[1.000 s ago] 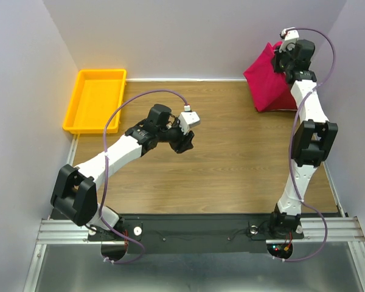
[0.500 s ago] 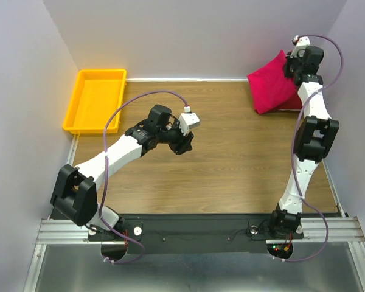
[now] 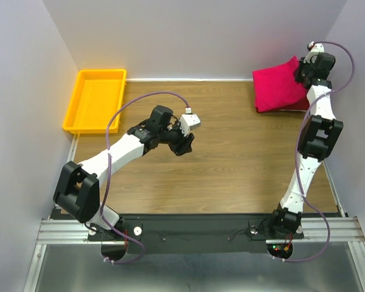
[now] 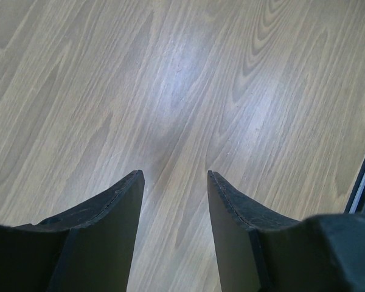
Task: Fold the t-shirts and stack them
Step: Neatly place the folded tshirt to the corner
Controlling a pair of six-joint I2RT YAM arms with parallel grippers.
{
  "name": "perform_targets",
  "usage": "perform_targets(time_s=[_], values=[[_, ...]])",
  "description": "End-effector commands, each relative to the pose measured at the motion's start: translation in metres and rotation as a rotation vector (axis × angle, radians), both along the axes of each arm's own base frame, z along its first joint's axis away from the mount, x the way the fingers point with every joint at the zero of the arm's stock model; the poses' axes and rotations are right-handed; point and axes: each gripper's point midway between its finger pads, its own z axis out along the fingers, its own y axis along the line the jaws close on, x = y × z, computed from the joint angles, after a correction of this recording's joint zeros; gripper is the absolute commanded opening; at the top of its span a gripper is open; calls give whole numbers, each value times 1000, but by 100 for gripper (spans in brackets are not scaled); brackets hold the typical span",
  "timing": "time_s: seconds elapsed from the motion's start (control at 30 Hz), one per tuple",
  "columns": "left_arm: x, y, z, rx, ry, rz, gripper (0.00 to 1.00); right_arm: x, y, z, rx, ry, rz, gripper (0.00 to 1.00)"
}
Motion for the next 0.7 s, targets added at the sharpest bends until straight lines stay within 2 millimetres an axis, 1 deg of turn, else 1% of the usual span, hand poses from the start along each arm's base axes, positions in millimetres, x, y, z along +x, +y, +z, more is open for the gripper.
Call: perform_targets(time_s=[0.0,0.03,0.07,0.1,0.13,0.17,0.2,0.23,0.3,0.33,0.37,0.4,0.43,0.53,0.57,0.63,0.67], values=[[5,-3,15,-21,-33,-12,59,10,-26,16,-49,-93,-55,1],[4,-3,15,-21,-32,-14,59,10,-30,5,-58,-76,-65,1],[4,-4,14,-21,-31,-15,59,10,-32,0,-59,-73,-71,1],[2,-3,13,-21,-19,-20,60,11,-38,-10,-72,-58,-83,1],[0,-2,13,-17,-15,-29,60,11,-41,-15,-85,-54,-83,1],[-1,-1,12,-18,-7,-32,60,13,-45,-25,-93,-46,-88,1],[-1,-1,12,-18,-7,-32,60,13,-46,-23,-100,-51,-91,1],[-2,0,12,-15,-5,-31,60,13,-51,-29,-102,-45,-106,4],[-2,1,12,-14,-3,-30,60,13,-55,-34,-108,-42,-115,18],[-2,2,13,-16,2,-25,60,13,-60,-34,-113,-44,-130,33],[0,4,13,-17,4,-17,60,13,-61,-33,-118,-45,-134,44],[1,5,15,-21,6,-14,61,13,-62,-32,-123,-47,-137,55],[2,6,16,-28,6,-11,61,12,-64,-28,-129,-51,-147,58],[5,11,20,-40,12,-2,61,11,-65,-8,-147,-84,-155,64],[7,14,22,-47,13,8,61,10,-64,4,-152,-102,-155,65],[7,16,26,-59,8,10,61,8,-59,20,-154,-125,-133,67],[7,17,26,-62,7,12,61,7,-53,25,-145,-133,-103,68]])
